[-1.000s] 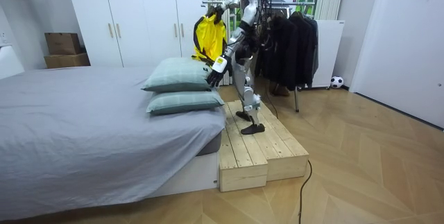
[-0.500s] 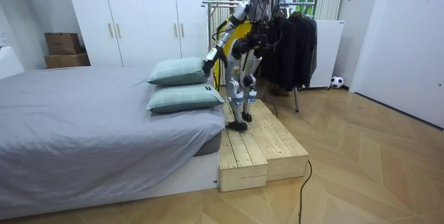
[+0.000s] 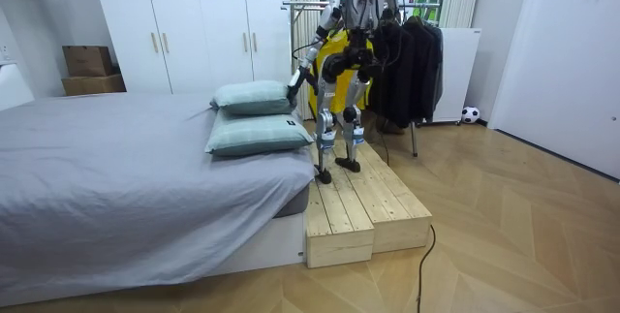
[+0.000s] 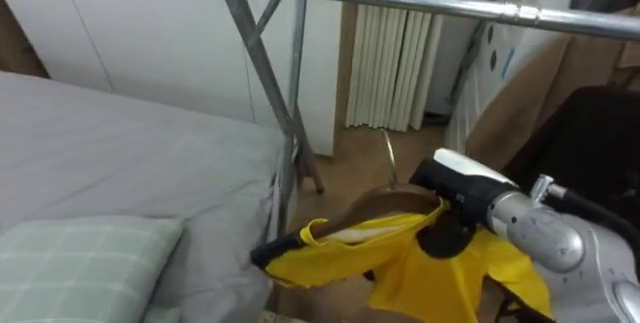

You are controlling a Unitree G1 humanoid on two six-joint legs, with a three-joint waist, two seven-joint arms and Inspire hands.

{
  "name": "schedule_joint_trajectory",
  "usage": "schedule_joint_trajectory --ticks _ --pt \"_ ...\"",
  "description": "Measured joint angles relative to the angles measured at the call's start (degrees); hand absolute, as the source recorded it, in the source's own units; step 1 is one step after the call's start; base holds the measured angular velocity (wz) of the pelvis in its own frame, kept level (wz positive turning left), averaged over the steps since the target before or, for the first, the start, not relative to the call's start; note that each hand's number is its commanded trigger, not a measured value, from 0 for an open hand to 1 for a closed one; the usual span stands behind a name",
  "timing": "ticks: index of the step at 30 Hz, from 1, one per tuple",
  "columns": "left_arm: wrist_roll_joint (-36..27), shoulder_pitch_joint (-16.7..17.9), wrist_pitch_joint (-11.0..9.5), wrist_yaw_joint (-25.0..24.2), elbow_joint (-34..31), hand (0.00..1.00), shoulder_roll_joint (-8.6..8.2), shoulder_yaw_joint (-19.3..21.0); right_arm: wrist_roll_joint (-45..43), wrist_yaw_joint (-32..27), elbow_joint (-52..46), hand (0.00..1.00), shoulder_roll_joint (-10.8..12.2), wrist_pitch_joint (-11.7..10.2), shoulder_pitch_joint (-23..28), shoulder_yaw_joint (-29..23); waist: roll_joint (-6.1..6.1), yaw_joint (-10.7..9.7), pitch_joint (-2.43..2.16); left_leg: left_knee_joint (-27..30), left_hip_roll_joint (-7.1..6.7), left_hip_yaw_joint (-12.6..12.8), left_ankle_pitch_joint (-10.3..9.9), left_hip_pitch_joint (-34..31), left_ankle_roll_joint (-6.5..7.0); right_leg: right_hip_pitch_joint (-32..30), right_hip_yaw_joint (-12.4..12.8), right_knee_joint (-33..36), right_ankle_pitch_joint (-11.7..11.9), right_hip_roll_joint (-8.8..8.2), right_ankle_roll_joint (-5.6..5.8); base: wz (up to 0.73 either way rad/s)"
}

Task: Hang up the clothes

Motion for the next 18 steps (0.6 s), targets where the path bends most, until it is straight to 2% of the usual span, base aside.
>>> schedule_joint_trajectory --ticks 1,2,3,4,5,7,9,11,13,18 --pt "0.0 0.0 0.0 0.0 0.5 0.0 -0.09 -0.2 -0.4 0.1 0.0 1.0 0.2 0.0 0.0 0.0 0.02 0.7 0.04 0.2 0.18 1.2 -0.4 0.3 0.44 -0.2 -1.9 -0.5 0.5 -0.73 0.47 -0.94" --pt "0.0 0.0 0.0 0.0 1.5 0.0 -0.18 -0.7 -0.6 0.1 0.0 1.0 0.3 0.0 -0.1 0.0 0.14 2.6 0.13 1.0 0.5 3.9 -1.5 1.1 0.92 -0.7 -11.0 -1.5 1.6 -3.43 0.46 -1.11" --pt "0.0 0.1 0.0 0.0 2.7 0.0 -0.19 -1.2 -0.7 -0.1 -0.2 1.0 0.4 0.0 -0.2 -0.1 0.51 3.5 0.39 2.9 0.81 5.7 -3.1 1.2 1.37 -0.5 -20.1 -2.6 1.8 -5.98 0.14 -1.01" --pt "-0.1 0.1 0.0 -0.1 3.1 0.0 -0.16 -1.7 -0.7 -0.3 -0.2 1.0 0.4 0.0 -0.2 -0.2 0.89 3.5 0.64 3.9 1.08 6.3 -3.8 1.3 1.48 0.0 -23.0 -3.2 1.7 -6.72 0.43 -0.61" --pt "-0.3 0.0 0.0 -0.3 3.4 0.0 -0.11 -2.7 -1.2 -0.9 0.0 1.0 0.5 0.2 -0.1 -0.3 1.61 3.4 1.2 5.0 1.56 7.0 -4.9 1.1 1.76 0.6 -25.2 -3.6 1.6 -7.21 0.66 -0.35" --pt "-0.5 0.0 0.0 -0.9 3.5 0.0 -0.03 -3.2 -1.9 -1.3 0.2 1.0 0.7 0.3 -0.1 -0.3 1.57 3.8 1.17 5.2 1.6 8.3 -5.6 0.5 2.26 -0.1 -24.6 -4.3 1.9 -7.17 0.89 -0.31" --pt "-0.5 0.0 0.0 -1.0 3.5 0.0 -0.04 -3.3 -1.4 -1.5 0.2 1.0 0.7 0.3 -0.1 -0.3 1.3 3.7 1.07 5.1 1.5 9.0 -5.5 -0.4 1.95 -0.3 -24.1 -5.6 3.0 -6.87 0.0 -0.18" --pt "-0.5 0.1 0.0 -1.1 3.5 0.0 -0.03 -3.0 -1.4 -1.5 0.1 1.0 0.7 0.2 -0.1 -0.3 1.28 3.6 1.05 5.6 1.56 9.5 -5.3 -0.6 1.75 0.1 -23.1 -7.3 4.5 -6.26 -2.34 -0.12" --pt "-0.4 0.1 0.0 -1.2 3.5 0.0 -0.03 -2.5 -1.4 -1.5 0.1 1.0 0.7 0.2 -0.1 -0.4 1.28 3.4 1.04 6.3 1.62 9.3 -5.6 -0.9 1.62 0.6 -23.2 -8.3 5.4 -5.89 -3.75 -0.02" --pt "-0.4 0.2 0.0 -1.2 3.6 0.0 0.0 -2.2 0.0 -1.6 -2.4 1.0 0.7 0.2 -0.5 -2.7 1.24 3.4 0.99 6.6 1.8 8.3 -6.2 -1.3 1.39 0.8 -23.1 -8.5 5.5 -5.52 -3.91 0.0"
